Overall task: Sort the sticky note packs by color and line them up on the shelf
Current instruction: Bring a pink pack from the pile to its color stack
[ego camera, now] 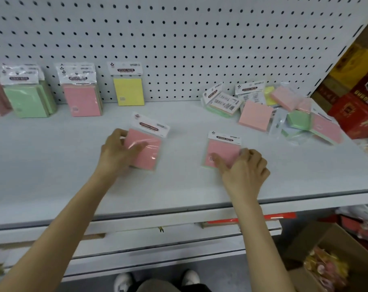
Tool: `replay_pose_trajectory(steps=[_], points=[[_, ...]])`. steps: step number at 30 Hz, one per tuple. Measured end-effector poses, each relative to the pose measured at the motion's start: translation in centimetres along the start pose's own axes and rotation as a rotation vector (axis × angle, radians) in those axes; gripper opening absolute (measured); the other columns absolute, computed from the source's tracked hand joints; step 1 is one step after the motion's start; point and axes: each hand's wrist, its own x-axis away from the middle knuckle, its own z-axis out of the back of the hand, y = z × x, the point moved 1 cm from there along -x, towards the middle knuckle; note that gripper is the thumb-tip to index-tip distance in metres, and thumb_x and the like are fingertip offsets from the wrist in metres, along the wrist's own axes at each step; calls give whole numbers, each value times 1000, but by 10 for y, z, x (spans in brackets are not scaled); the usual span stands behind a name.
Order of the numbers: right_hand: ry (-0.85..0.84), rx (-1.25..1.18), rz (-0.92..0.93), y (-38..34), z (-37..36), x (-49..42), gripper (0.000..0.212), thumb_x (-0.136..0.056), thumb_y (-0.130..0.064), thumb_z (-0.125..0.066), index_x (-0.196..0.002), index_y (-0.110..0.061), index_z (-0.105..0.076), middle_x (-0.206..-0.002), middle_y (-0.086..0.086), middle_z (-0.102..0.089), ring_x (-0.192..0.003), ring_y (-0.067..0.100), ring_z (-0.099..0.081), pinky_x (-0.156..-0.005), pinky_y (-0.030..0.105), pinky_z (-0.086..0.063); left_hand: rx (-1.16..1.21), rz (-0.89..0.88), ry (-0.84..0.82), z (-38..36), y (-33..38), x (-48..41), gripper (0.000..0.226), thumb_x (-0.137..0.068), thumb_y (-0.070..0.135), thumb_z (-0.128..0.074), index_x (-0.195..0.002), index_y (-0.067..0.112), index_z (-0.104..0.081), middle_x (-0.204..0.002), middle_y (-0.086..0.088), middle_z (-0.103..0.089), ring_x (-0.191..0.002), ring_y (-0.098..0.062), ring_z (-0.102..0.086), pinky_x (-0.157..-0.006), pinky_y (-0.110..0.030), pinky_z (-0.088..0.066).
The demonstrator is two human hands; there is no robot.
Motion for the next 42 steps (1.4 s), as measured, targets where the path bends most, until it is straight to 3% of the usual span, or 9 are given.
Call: replay_pose_trajectory(steps=[3, 7, 12, 16, 20, 23, 27, 34, 42], points=[[-92, -83, -1, -12, -3, 0, 71, -78, -59, -59, -123, -5, -49, -132, 14, -43, -126, 35, -33, -102, 43, -22, 261, 39, 7, 33, -18, -5, 19, -89, 12, -62, -106, 11, -52, -90, -9, -63, -67, -17, -55, -78, -43, -51], [-213, -278, 56, -47, -11, 10, 61, -78, -48, -68, -128, -17, -50, -138, 6, -43, -132, 29, -30, -107, 39, -20, 353, 43, 30, 71, -45, -9, 16, -92, 7, -57, -106, 12, -52, -81, -1, -62, -66, -13, -54, -77, -37, -49], [-298, -495, 167, -118, -27, 43, 45, -75, -30, -76, -114, -25, -54, -109, -3, -60, -109, 21, -50, -93, 33, -37, 409, 65, 19, 124, -79, -15, 23, -89, 4, -59, -110, 10, -53, -84, -3, -65, -70, -16, -56, -83, -39, -45], [-408, -825, 127, -178, -36, 66, 43, -74, -5, -74, -106, -25, -56, -89, -9, -60, -73, -5, -58, -60, 10, -44, 440, 61, 22, 176, -107, -24, 31, -88, 0, -59, -116, 11, -52, -94, -8, -68, -77, -20, -60, -81, -37, -46], [-489, -1179, -55, -222, -48, 67, 26, -81, 1, -65, -102, -15, -67, -92, 2, -69, -79, 14, -64, -65, 22, -50, 405, -3, 28, 221, -133, -36, 40, -79, 6, -69, -112, 20, -54, -96, -5, -70, -78, -19, -63, -79, -37, -47], [-525, -1360, -150, -254, -63, 62, 16, -84, -1, -62, -96, -11, -67, -91, 3, -71, -79, 15, -66, -65, 22, -52, 316, -81, 58, 240, -143, -53, 37, -71, 19, -69, -103, 33, -56, -96, -5, -70, -84, -25, -65, -81, -42, -49], [-362, -1210, -23, -291, -92, 55, 22, -82, 1, -64, -90, -18, -56, -90, 1, -65, -78, 14, -62, -65, 23, -49, 231, -173, 90, 247, -151, -79, 39, -82, 3, -67, -106, 30, -53, -93, -4, -68, -86, -24, -66, -80, -35, -51], [-107, -869, 232, -328, -117, 46, 24, -81, -7, -69, -99, -19, -58, -80, -18, -59, -71, 2, -54, -63, 9, -41, 235, -210, 71, 250, -160, -92, 37, -82, 2, -67, -108, 26, -53, -86, -1, -67, -81, -14, -64, -74, -24, -48], [4, -832, 264, -351, -130, 34, 34, -79, -9, -71, -109, -17, -59, -79, -4, -58, -72, 11, -54, -73, 23, -45, 295, -212, 54, 248, -164, -96, 39, -82, -1, -65, -110, 25, -54, -87, 0, -68, -83, -13, -64, -72, -17, -46]])
